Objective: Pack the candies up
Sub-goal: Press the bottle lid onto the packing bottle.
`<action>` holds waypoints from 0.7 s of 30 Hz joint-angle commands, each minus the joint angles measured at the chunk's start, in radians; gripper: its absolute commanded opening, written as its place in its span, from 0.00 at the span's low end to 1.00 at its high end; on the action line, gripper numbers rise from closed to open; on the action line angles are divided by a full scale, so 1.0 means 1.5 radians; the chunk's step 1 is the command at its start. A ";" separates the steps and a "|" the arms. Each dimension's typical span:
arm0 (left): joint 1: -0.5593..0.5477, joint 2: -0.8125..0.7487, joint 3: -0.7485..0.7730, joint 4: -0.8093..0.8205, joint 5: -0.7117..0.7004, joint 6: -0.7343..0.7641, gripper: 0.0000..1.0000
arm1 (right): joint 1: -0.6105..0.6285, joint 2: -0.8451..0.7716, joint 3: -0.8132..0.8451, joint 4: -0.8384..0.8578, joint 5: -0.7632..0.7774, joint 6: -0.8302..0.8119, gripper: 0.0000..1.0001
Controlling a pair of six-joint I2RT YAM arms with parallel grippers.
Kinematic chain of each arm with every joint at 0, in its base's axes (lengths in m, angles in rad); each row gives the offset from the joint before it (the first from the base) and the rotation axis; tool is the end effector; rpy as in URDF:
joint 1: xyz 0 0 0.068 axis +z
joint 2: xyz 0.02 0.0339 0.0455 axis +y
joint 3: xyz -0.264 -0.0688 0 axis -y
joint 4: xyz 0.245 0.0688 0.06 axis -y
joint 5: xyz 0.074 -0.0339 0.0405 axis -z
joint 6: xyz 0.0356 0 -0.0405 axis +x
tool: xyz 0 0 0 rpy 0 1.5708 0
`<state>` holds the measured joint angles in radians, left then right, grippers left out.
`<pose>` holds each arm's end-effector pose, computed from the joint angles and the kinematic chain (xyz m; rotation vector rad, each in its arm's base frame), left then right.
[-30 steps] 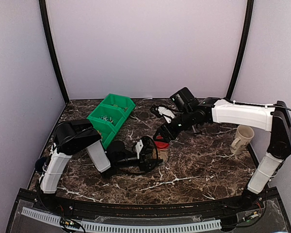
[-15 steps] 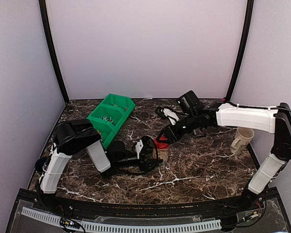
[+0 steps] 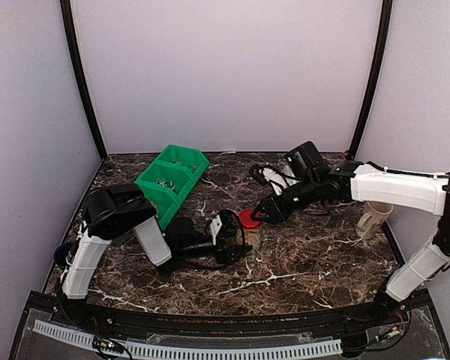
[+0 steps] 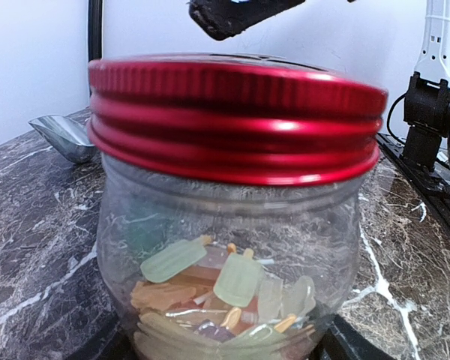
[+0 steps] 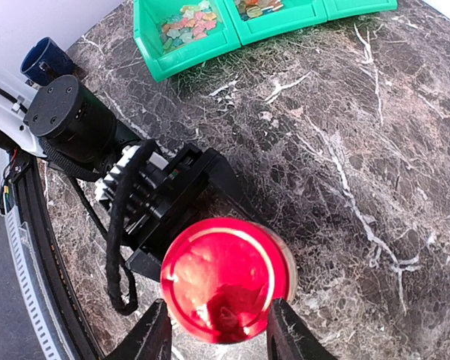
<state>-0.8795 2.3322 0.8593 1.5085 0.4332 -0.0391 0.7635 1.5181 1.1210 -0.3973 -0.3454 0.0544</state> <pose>0.2384 -0.3116 0.0704 0.9834 1.3087 -1.0480 0.2305 0.2373 0.2610 -1.0129 2.2335 0.7893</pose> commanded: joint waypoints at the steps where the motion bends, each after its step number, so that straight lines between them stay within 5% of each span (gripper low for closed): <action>1: 0.004 0.017 0.000 -0.065 -0.007 -0.018 0.71 | -0.001 -0.016 -0.017 0.007 0.003 0.007 0.43; 10: 0.004 0.017 0.001 -0.068 0.001 -0.015 0.70 | -0.001 -0.002 0.012 0.021 0.030 0.014 0.50; 21: 0.004 0.017 0.002 -0.072 0.000 -0.012 0.70 | -0.003 0.045 0.036 0.021 0.103 0.024 0.24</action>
<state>-0.8795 2.3322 0.8635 1.5017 0.4332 -0.0422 0.7635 1.5471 1.1736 -0.3725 -0.2600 0.0837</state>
